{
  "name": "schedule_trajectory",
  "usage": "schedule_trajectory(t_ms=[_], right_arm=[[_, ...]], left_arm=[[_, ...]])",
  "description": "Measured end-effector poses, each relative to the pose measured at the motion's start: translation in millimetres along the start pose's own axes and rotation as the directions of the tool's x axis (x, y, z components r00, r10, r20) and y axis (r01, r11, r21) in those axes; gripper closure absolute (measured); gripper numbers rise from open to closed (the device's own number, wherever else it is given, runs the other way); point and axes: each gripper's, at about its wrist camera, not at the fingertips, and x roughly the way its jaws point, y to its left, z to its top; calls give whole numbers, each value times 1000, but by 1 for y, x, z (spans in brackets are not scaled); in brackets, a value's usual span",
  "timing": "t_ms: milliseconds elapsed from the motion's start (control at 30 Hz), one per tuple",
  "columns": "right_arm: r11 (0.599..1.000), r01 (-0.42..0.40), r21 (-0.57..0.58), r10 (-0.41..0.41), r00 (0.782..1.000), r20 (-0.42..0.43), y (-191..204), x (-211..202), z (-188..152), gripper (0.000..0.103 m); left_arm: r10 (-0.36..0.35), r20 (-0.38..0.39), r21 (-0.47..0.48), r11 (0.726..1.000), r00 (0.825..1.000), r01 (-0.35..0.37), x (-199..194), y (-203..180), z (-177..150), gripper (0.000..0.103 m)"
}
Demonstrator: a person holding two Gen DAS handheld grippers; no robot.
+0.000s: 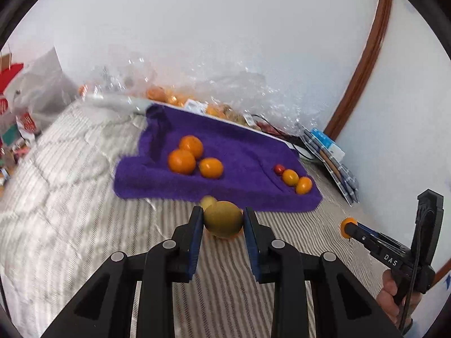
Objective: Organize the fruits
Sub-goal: 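Carry the orange and the greenish-yellow fruit onto the purple towel with both tools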
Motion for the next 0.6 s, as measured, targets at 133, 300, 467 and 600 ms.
schedule_trajectory(t_ms=[133,300,467,600], right_arm=[[1000,-21,-11,21,1000,6,12,12,18,71],[999,-42,1,42,999,6,21,34,47,71],[1000,-10,-28,10,1000,-6,30,64,71,71],[1000,-22,-23,20,999,-45,31,95,78,71]], left_arm=[[43,-9,-14,999,999,-43,6,12,22,76],[73,-6,-37,997,997,-73,22,26,57,76],[67,-22,-27,997,997,-68,52,26,84,76],[107,-44,-13,994,993,-107,85,26,89,76]])
